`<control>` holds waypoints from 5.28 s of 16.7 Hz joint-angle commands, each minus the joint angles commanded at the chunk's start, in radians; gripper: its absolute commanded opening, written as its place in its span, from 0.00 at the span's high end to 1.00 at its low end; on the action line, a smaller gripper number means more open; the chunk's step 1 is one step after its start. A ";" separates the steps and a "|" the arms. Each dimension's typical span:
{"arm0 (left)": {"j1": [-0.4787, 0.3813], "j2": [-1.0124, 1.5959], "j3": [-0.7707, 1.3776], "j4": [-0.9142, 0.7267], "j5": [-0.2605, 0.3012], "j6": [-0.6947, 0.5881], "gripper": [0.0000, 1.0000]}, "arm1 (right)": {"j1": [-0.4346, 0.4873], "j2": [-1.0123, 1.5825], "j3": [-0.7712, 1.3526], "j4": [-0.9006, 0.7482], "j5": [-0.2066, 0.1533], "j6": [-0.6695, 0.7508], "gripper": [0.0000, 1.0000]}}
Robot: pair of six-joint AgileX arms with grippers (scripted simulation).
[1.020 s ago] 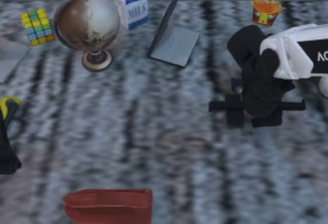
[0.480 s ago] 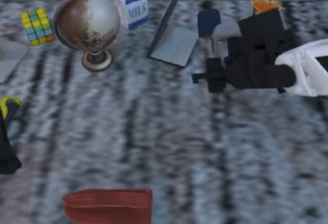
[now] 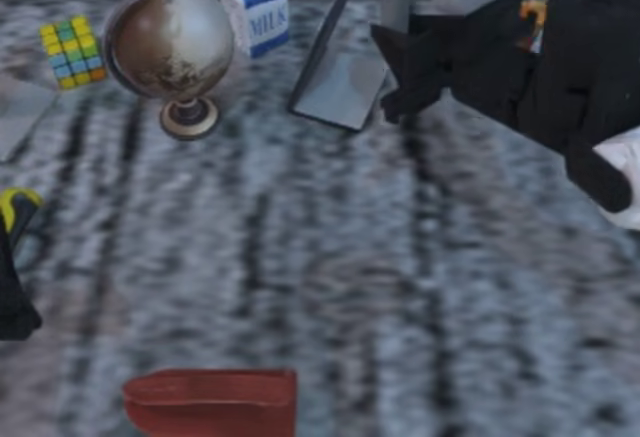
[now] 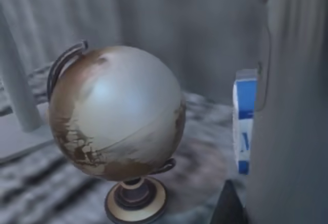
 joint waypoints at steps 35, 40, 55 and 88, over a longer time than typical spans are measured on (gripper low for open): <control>-0.067 0.165 0.114 0.078 0.091 0.003 0.00 | 0.175 -0.176 -0.175 0.187 0.125 -0.047 1.00; -0.190 0.555 0.322 0.217 0.257 0.008 0.00 | 0.175 -0.176 -0.175 0.187 0.125 -0.047 1.00; -0.404 1.177 0.682 0.461 0.545 0.016 0.00 | 0.175 -0.176 -0.175 0.187 0.125 -0.047 1.00; -0.566 1.554 0.966 0.559 0.390 0.012 1.00 | 0.175 -0.176 -0.175 0.187 0.125 -0.047 1.00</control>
